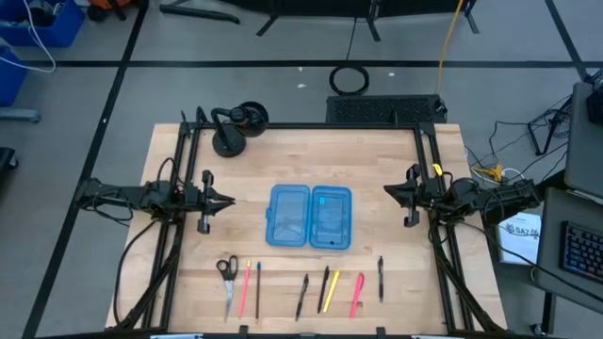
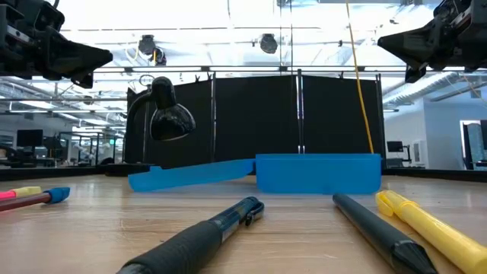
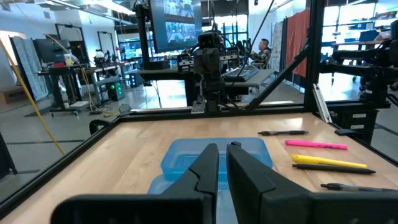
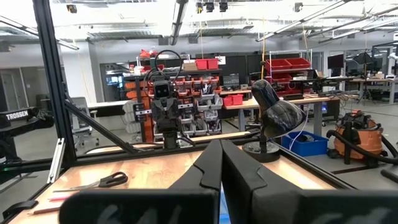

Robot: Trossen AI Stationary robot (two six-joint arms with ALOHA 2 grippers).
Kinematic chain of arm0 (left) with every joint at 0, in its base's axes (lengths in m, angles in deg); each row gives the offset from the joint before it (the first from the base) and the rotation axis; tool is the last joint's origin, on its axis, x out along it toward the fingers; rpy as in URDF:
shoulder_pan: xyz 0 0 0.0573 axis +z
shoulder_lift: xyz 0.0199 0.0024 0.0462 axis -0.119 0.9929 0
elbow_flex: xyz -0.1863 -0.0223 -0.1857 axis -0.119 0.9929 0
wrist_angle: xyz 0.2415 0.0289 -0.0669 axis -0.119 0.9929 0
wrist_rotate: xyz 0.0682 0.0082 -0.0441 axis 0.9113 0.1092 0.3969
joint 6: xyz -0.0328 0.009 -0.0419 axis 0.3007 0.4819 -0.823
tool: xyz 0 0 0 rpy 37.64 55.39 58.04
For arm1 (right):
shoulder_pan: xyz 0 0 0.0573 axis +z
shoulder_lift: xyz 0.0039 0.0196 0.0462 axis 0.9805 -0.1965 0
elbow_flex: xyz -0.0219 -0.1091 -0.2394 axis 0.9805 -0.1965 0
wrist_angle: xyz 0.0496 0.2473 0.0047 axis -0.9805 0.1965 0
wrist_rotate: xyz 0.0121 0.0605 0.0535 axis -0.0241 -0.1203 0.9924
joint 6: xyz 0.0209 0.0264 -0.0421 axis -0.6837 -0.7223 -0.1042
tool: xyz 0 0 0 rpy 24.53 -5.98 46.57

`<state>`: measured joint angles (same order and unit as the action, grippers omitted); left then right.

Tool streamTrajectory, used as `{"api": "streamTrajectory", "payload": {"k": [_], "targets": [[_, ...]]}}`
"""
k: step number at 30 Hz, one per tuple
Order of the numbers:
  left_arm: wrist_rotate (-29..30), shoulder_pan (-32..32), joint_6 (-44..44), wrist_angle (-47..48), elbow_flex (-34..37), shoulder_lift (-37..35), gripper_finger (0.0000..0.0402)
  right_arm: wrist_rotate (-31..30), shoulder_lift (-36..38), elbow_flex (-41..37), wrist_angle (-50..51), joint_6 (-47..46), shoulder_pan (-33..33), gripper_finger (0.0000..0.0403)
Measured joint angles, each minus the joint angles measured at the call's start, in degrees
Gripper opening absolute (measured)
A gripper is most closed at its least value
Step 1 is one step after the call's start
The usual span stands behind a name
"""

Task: Pick & place school supplies into a supply box
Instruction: Put the black scissors into the blue supply box

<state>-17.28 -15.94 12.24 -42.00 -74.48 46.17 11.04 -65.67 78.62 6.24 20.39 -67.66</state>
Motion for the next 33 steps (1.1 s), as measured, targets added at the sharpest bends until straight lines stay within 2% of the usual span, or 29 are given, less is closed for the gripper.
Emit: {"api": "streamTrajectory", "payload": {"k": [8,16,24,29,33], "targets": [[-0.1,0.0,-5.6,0.0,0.0,0.0,0.0037,0.0,0.0,0.0,0.0,0.1,0.0,0.0],[0.1,0.0,-11.7,-0.2,0.0,0.0,0.0037,0.0,0.0,0.0,0.1,9.2,0.0,0.0],[5.5,0.0,-23.7,-1.2,-0.1,1.4,0.0037,0.0,0.0,0.0,0.0,16.5,0.0,0.0],[5.3,-2.8,-34.5,0.5,-5.7,8.0,0.0037,0.0,0.0,0.0,0.0,19.6,0.0,0.0],[12.5,-8.2,-39.0,6.1,-15.4,19.7,0.0037,0.1,0.0,0.0,-0.9,21.2,0.0,0.0]]}}
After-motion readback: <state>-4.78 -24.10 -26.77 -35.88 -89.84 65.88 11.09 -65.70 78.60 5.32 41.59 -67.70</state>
